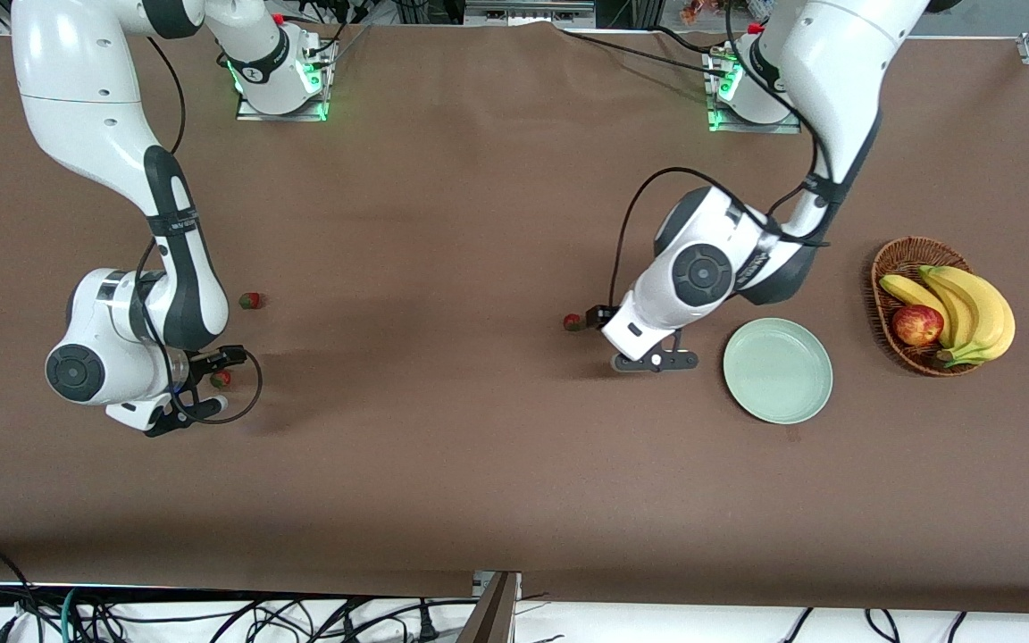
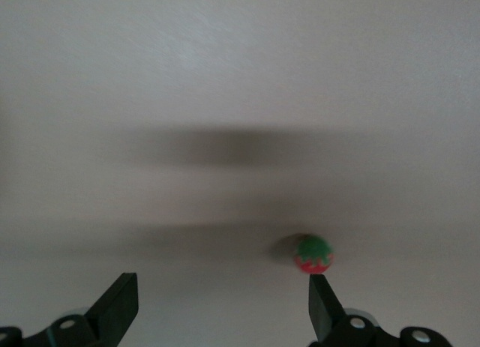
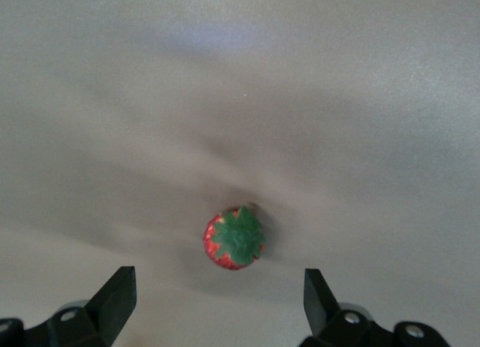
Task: Collect all strawberries into plate
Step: 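Grasp the mid-table strawberry with the left gripper while the right gripper grasps another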
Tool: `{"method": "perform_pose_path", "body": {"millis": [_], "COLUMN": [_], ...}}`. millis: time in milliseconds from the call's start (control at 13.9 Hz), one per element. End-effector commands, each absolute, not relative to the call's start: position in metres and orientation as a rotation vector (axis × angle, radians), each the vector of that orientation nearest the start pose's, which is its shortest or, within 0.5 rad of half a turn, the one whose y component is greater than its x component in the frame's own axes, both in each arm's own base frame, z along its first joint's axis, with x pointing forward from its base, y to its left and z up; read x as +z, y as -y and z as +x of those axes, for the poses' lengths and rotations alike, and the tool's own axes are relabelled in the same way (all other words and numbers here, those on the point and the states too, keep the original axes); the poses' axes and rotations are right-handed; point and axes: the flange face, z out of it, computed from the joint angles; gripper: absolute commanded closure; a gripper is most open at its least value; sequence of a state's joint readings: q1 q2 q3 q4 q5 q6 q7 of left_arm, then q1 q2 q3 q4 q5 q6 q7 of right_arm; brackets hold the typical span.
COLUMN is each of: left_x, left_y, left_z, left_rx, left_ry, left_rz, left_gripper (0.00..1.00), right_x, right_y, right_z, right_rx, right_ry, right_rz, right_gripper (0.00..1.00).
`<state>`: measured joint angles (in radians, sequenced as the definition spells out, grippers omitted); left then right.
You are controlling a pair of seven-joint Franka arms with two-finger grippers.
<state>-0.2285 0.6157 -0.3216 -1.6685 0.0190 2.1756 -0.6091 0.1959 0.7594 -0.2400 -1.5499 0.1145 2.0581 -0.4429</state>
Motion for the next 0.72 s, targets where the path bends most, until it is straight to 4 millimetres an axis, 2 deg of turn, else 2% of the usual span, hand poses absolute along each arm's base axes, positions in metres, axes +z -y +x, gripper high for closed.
{"method": "perform_pose_path", "body": {"millis": [0,144,216,288,359,431,503,647], "left_x": [0.240,0.223,0.217,0.213,0.210,0.205,0.199,0.193], "left_y": [0.371,0.380,0.383,0.386,0.394,0.398,0.403,0.402], "left_z": [0.574,0.571,0.567,0.563,0.558,0.554,0.551,0.549], "left_rx": [0.204,0.138,0.124,0.131,0.140,0.149,0.147,0.146], "left_ry": [0.265,0.227,0.183,0.182,0.192,0.191,0.184,0.183], "left_rz": [-3.244,-3.242,-3.224,-3.219,-3.215,-3.211,-3.216,-3.219], "left_gripper": [0.00,0.00,0.00,0.00,0.00,0.07,0.10,0.27], "right_x": [0.203,0.195,0.193,0.192,0.192,0.191,0.191,0.194], "right_y": [0.004,0.006,0.007,0.007,0.007,0.007,0.008,0.008], "right_z": [0.672,0.669,0.668,0.667,0.668,0.668,0.667,0.669], "right_rx": [0.314,0.290,0.272,0.274,0.272,0.272,0.272,0.269], "right_ry": [0.605,0.603,0.603,0.603,0.603,0.603,0.601,0.592], "right_rz": [-3.063,-3.073,-3.078,-3.078,-3.079,-3.079,-3.079,-3.081], "right_gripper": [0.15,0.17,0.26,0.40,0.47,0.48,0.61,0.88]}}
